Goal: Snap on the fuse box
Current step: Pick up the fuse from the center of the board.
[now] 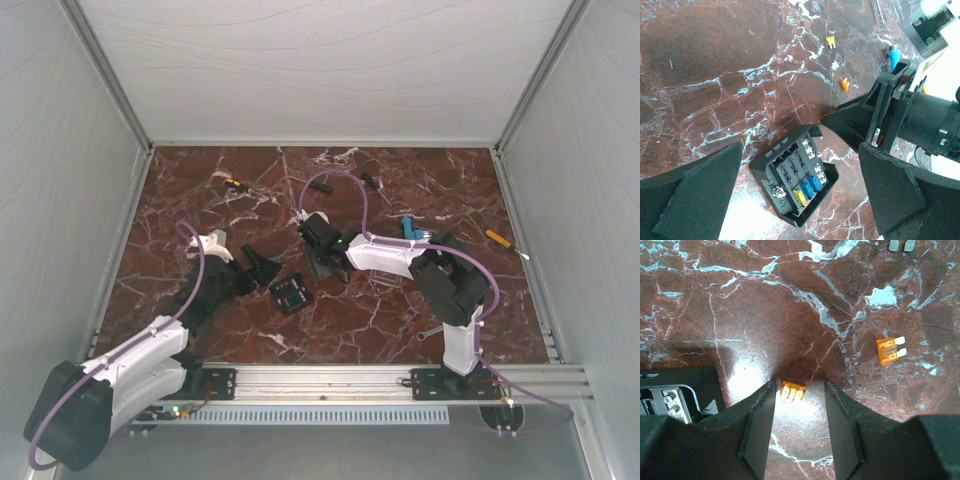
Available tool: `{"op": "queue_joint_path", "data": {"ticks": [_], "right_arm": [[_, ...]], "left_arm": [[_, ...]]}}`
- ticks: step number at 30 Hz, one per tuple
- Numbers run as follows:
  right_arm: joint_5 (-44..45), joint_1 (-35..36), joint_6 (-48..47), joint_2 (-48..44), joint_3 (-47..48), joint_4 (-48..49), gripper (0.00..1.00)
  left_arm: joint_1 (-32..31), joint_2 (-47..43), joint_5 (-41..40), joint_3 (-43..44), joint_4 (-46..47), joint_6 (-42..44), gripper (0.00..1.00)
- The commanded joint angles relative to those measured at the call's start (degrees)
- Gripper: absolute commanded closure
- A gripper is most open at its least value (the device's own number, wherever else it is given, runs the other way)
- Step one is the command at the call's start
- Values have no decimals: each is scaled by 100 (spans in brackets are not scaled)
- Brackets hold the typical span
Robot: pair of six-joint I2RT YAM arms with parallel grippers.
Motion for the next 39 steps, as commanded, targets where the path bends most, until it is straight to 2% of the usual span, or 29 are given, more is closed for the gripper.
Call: {"op": "queue_joint_path", "data": {"ticks": [1,13,18,21,24,31,39], "right_arm": [[136,96,122,180,137,-137,60],[486,236,132,259,176,-343,69],[422,228,153,175,92,-237,78],[250,185,236,-105,-79,-1,80],[147,130,287,-481,-242,185,83],[-120,-69,461,-1400,-733,610,83],[-473,-387,885,-2594,-1303,1011,82]], "left_arm": [[34,-29,109,42,169,-76,1],[34,9,288,25,295,-176,1],[34,21,469,12,431,-161,1],[34,20,672,-9,687,-103,2],[28,32,904,-35,906,-94,6],[-183,201,1117,-35,1480,-55,17],[-1258,684,290,270,2228,285,38]]}}
